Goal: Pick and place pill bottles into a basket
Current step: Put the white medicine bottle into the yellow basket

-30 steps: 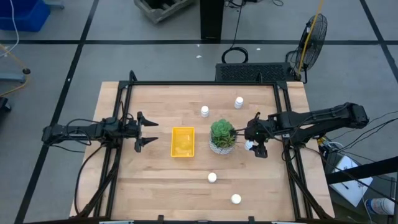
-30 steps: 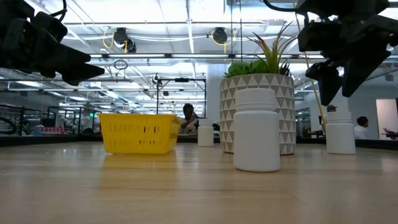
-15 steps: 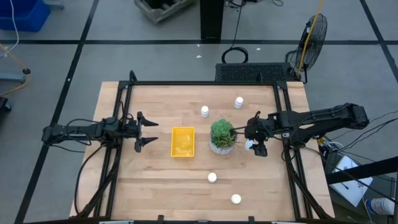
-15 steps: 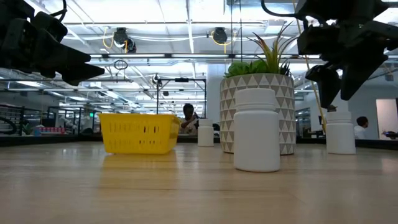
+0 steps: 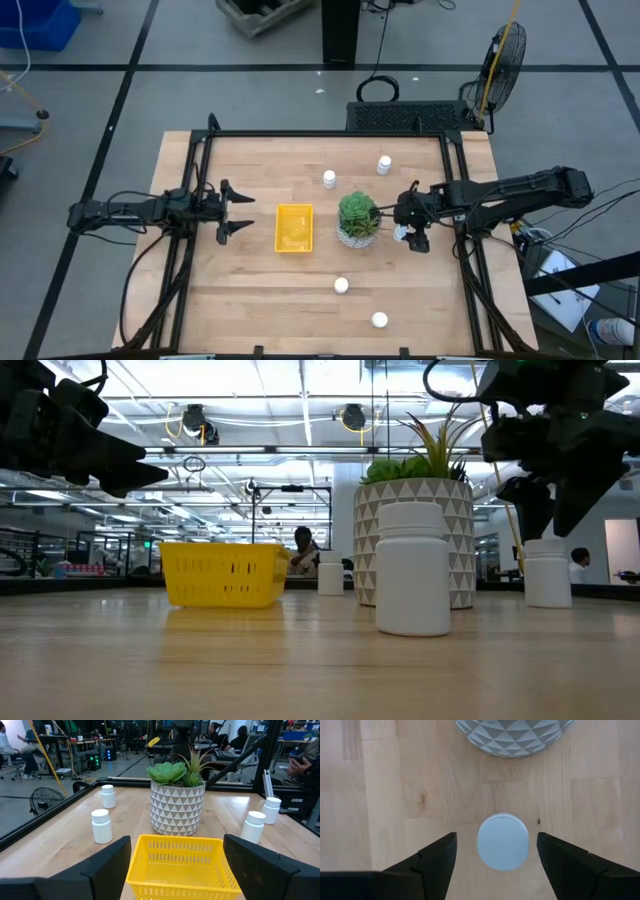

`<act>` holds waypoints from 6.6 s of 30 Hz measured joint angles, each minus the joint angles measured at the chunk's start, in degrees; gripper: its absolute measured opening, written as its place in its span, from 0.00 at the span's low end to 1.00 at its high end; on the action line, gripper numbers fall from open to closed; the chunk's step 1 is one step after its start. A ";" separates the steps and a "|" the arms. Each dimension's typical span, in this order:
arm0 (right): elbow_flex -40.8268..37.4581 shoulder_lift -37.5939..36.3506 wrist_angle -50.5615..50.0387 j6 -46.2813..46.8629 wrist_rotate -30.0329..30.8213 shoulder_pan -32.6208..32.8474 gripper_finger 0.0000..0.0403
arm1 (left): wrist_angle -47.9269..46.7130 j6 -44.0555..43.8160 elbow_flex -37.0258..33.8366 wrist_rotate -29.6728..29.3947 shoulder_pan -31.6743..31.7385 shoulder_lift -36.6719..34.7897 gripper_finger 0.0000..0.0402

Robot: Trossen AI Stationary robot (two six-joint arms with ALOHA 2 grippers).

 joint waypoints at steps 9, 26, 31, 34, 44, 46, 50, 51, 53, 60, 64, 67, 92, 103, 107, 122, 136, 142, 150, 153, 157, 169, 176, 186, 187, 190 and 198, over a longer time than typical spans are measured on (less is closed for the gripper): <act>-2.70 0.02 3.54 -0.21 1.49 0.00 0.67 | 0.00 0.00 -0.02 0.00 0.00 0.01 0.79; -3.99 0.00 5.23 1.59 1.49 0.00 0.66 | -0.01 0.00 -0.01 0.00 0.01 0.00 0.79; -4.90 0.00 5.67 1.77 1.48 -0.01 0.62 | 0.02 0.00 0.00 0.00 0.01 0.00 0.81; -4.90 0.00 5.79 2.13 1.49 0.00 0.60 | 0.02 0.00 -0.01 0.00 0.00 0.00 0.81; -4.90 0.00 5.76 2.11 1.47 0.00 0.49 | 0.02 0.00 -0.01 0.00 0.01 0.01 0.80; -4.90 -0.02 5.83 2.11 1.50 0.00 0.45 | 0.00 0.00 0.00 0.00 0.01 0.00 0.81; -4.83 -0.05 5.95 2.08 1.50 0.00 0.38 | 0.02 0.00 -0.02 0.00 0.02 0.02 0.81; -4.80 -0.08 5.92 2.05 1.45 0.00 0.37 | 0.00 0.00 0.00 0.00 0.01 0.00 0.81; -4.33 -0.23 4.83 1.94 0.24 0.00 0.37 | -0.01 0.02 0.00 0.00 0.02 0.00 0.80; 2.54 -1.79 -2.16 2.52 -1.75 0.02 0.38 | 0.01 0.00 -0.01 0.00 0.00 0.01 0.79; 8.88 -2.34 -8.18 2.04 -1.63 0.00 0.37 | 0.02 0.00 -0.01 0.00 0.00 0.00 0.79; 14.84 -2.29 -13.38 1.85 -1.52 0.00 0.37 | 0.02 0.00 0.00 0.00 0.00 0.01 0.78; 55.18 21.83 -31.04 -17.29 -1.91 -10.81 0.38 | 0.01 0.00 -0.02 0.00 0.02 0.00 0.81; 73.97 35.12 -33.76 -24.39 -3.21 -12.39 0.38 | -0.01 0.00 0.00 0.00 0.00 0.02 0.80; 78.26 39.15 -33.98 -25.92 -4.32 -12.39 0.40 | 0.00 0.00 -0.01 0.00 0.00 0.01 0.81; 80.52 44.74 -22.77 -30.03 -11.12 -9.33 0.38 | 0.01 0.00 0.00 0.00 0.02 0.00 0.79; 80.52 44.74 -16.57 -27.51 -12.32 -5.44 0.38 | -0.01 0.00 0.00 0.00 0.01 0.01 0.81; 80.24 45.66 -13.83 -28.15 -12.35 -4.27 0.39 | 0.02 0.00 0.00 0.00 0.00 0.02 0.81; 80.06 51.05 -11.71 -29.51 -12.35 -3.88 0.39 | -0.01 0.01 -0.01 0.02 0.01 0.02 0.81; 80.06 53.46 -11.10 -30.06 -13.87 -3.83 0.39 | -0.02 0.02 0.00 0.02 0.00 0.02 0.81; 80.04 56.55 -9.32 -30.15 -15.47 -3.21 0.39 | -0.01 0.00 0.00 0.01 0.02 0.02 0.81; 80.02 59.98 -8.90 -30.99 -18.20 -2.75 0.39 | -0.01 0.00 0.00 0.00 0.01 0.02 0.81; 79.75 59.98 -8.71 -31.75 -17.96 -2.75 0.39 | -0.01 0.00 0.00 0.00 0.00 0.02 0.81; 73.24 59.95 -4.19 -32.01 -17.74 -2.91 0.39 | 0.01 0.00 -0.01 0.00 0.02 0.02 0.81; 72.83 59.98 -4.17 -32.01 -17.72 -2.91 0.39 | 0.02 0.00 0.00 0.00 0.02 0.02 0.81; 71.48 60.04 -2.11 -32.01 -17.74 -2.91 0.39 | -0.01 0.00 0.00 0.00 0.02 0.02 0.81; 68.03 60.00 2.07 -32.25 -18.00 -2.91 0.39 | -0.01 0.00 0.00 0.00 0.00 0.02 0.81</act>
